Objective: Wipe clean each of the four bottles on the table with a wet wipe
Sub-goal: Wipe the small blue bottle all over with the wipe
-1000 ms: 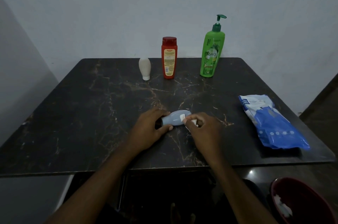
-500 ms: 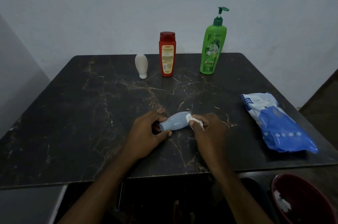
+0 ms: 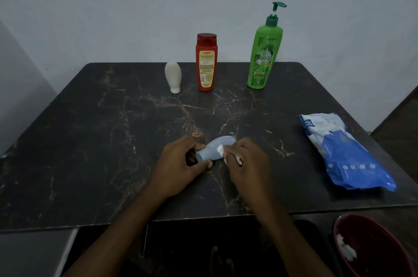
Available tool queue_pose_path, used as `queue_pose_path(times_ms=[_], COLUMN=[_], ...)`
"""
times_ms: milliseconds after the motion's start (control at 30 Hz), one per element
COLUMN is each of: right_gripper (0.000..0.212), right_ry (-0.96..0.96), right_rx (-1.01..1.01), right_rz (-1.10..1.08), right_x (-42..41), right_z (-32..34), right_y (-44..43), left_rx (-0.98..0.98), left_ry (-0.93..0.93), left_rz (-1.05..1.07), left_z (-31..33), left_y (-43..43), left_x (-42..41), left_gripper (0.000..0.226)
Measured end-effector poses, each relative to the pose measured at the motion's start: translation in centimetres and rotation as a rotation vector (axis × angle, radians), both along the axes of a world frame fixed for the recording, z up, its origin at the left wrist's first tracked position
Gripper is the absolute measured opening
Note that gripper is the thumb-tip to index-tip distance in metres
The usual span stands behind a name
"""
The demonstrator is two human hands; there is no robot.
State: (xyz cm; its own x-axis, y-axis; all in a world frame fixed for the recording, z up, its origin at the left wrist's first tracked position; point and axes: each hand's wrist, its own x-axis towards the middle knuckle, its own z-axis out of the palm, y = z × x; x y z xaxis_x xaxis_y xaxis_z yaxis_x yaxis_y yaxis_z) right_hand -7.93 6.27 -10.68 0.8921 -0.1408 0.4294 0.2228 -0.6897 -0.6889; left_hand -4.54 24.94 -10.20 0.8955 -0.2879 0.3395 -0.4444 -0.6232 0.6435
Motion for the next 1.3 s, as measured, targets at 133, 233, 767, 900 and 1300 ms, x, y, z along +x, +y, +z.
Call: queue_pose_path(times_ms=[133, 233, 767, 900, 1300], right_gripper=[0.013, 0.012, 0.007, 0.01, 0.012], right_ry=[0.058, -0.005, 0.12, 0.027, 0.122], right_rx=[0.076, -0.058, 0.194, -0.003, 0.208], right_rz=[-0.162, -0.02, -0.148, 0.0, -0.214], right_x=[0.7, 0.3, 0.5, -0.3, 1.0], right_z=[0.0, -0.2, 0.1, -0.1, 0.0], right_y=[-1.0, -0.5, -0.7, 0.2, -1.4], left_rx=[-0.003, -0.018, -0.047, -0.054, -0.047], left_ry=[0.008, 0.006, 0.045, 0.037, 0.063], left_rz=[-0.008, -0.003, -0.011, 0.0, -0.041], left_z=[0.3, 0.3, 0.4, 0.4, 0.1], left_y=[0.0, 0.0, 0.2, 0.1, 0.5], left_x=[-0.1, -0.1, 0.1, 0.1, 0.2], left_gripper=[0.033, 0.031, 0.031, 0.03, 0.038])
